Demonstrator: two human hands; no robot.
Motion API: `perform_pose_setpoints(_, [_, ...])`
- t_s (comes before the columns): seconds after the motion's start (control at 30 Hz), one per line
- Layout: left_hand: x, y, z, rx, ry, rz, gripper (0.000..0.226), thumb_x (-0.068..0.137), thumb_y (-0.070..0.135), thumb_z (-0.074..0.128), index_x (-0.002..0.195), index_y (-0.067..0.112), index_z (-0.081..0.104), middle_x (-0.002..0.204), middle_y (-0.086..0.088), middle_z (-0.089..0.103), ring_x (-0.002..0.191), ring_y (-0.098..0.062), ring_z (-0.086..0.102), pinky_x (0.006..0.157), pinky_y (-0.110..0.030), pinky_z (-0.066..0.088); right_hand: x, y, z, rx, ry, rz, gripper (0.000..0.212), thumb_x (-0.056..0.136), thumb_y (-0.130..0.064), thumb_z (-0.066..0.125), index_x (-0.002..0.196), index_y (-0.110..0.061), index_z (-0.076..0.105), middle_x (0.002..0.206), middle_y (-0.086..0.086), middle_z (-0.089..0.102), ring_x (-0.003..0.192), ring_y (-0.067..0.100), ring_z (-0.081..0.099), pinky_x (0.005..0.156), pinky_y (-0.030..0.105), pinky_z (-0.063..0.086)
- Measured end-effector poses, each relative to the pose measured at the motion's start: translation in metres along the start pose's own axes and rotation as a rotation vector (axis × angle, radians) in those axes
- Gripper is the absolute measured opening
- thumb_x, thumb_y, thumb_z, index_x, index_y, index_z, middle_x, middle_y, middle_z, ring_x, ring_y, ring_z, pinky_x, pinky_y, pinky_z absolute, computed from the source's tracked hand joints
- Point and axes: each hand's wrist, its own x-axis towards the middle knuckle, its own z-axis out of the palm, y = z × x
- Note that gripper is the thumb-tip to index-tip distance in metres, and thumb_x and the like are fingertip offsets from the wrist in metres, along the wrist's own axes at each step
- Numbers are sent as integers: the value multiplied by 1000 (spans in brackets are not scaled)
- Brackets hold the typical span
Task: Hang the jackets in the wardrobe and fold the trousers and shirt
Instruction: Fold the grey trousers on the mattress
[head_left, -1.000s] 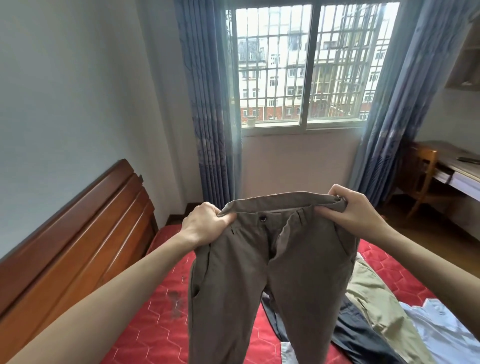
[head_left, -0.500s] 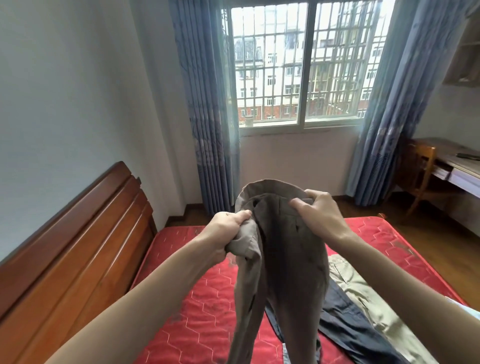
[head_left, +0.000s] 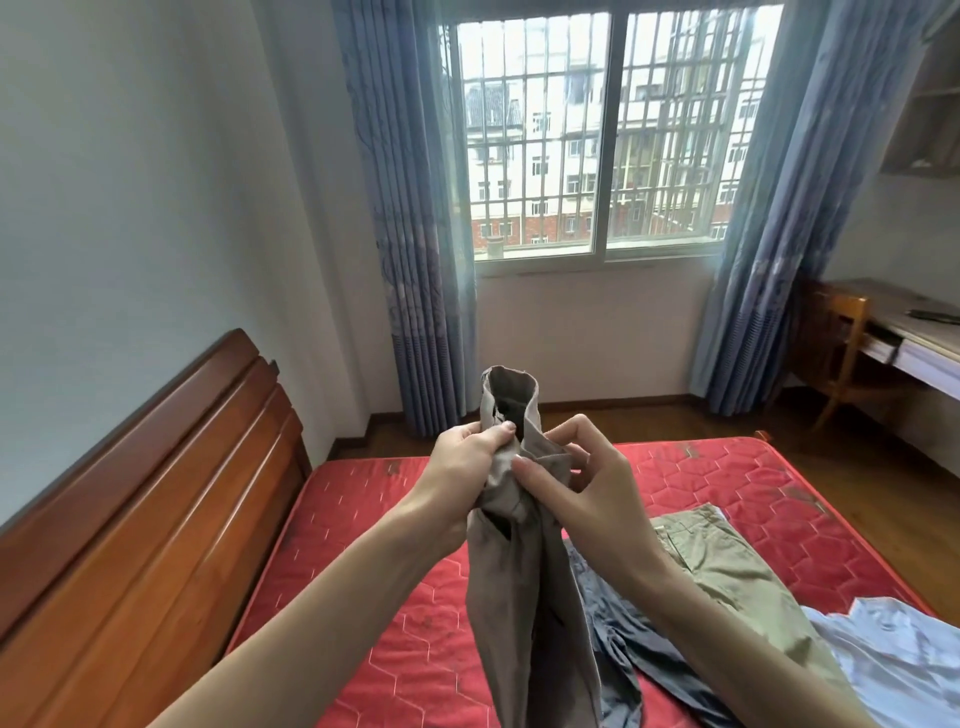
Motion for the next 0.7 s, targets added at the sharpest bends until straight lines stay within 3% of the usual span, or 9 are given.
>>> perform_pose_setpoints(0.07, [-9, 7, -1, -90, -107, -15, 31, 104, 33, 59, 103, 7, 76, 97, -14, 72, 84, -25, 69, 76, -33, 56, -2, -3, 2, 47, 0, -42, 17, 95, -38, 73, 97, -22, 66, 80, 1, 75, 71, 13, 71, 62, 25, 55])
perform_pose_setpoints(0.17, [-22, 9, -7, -101, -297, 50, 50, 93, 57, 70, 100, 7, 76, 94, -14, 72, 88, -31, 68, 88, -39, 60, -4, 1, 5, 195, 1, -12, 38, 107, -49, 48, 110, -20, 73, 88, 9, 74, 79, 22, 69, 72, 31, 58])
perform_pose_setpoints(0.23, [-27, 4, -10, -41, -311, 167, 42, 88, 43, 82, 98, 5, 71, 87, -17, 67, 83, -33, 65, 84, -38, 59, -4, 6, 7, 285, -9, 26, 42, 110, -40, 41, 115, -16, 75, 100, 18, 75, 88, 32, 71, 81, 35, 59])
perform_pose_setpoints(0.3, [-28, -5, -12, -42, -257, 260, 25, 91, 15, 81, 109, 0, 72, 104, -25, 74, 98, -36, 72, 94, -42, 59, -2, 10, 6, 304, -9, 48, 42, 109, -32, 39, 119, -15, 76, 114, 19, 76, 102, 31, 72, 88, 33, 59])
perform_pose_setpoints(0.37, [-26, -12, -13, -93, -188, 286, 18, 95, 5, 72, 111, -1, 73, 113, -29, 73, 103, -35, 72, 98, -44, 58, 1, 10, 3, 300, -60, 40, 40, 109, -26, 40, 124, -15, 75, 113, 17, 76, 98, 26, 72, 89, 30, 57])
perform_pose_setpoints(0.47, [-21, -19, -15, -149, -146, 294, 16, 101, 10, 64, 109, 4, 76, 109, -21, 75, 103, -31, 71, 97, -42, 59, 1, 6, -8, 29, -137, -121, 33, 110, -22, 49, 137, -22, 68, 104, 10, 77, 93, 24, 74, 89, 30, 58])
perform_pose_setpoints(0.57, [-18, -24, -22, -164, -176, 307, 20, 104, 10, 59, 110, 8, 78, 115, -20, 76, 107, -29, 73, 96, -36, 60, 10, 11, -39, -313, 123, -274, 44, 98, -31, 69, 141, -35, 60, 108, -5, 70, 99, 18, 70, 89, 33, 57])
perform_pose_setpoints(0.63, [-15, -21, -27, -215, -225, 308, 22, 105, 9, 55, 109, 10, 77, 115, -19, 76, 107, -26, 73, 93, -33, 60, 21, 12, -69, -306, 179, -166, 76, 87, -40, 80, 153, -42, 43, 131, -13, 60, 121, 12, 62, 99, 31, 51])
perform_pose_setpoints(0.7, [-10, -15, -29, -279, -249, 298, 24, 106, 10, 53, 108, 11, 77, 113, -17, 76, 103, -24, 73, 91, -32, 61, 32, 12, -91, -11, -28, 135, 99, 80, -45, 84, 158, -54, 25, 147, -20, 52, 134, 2, 56, 106, 29, 48])
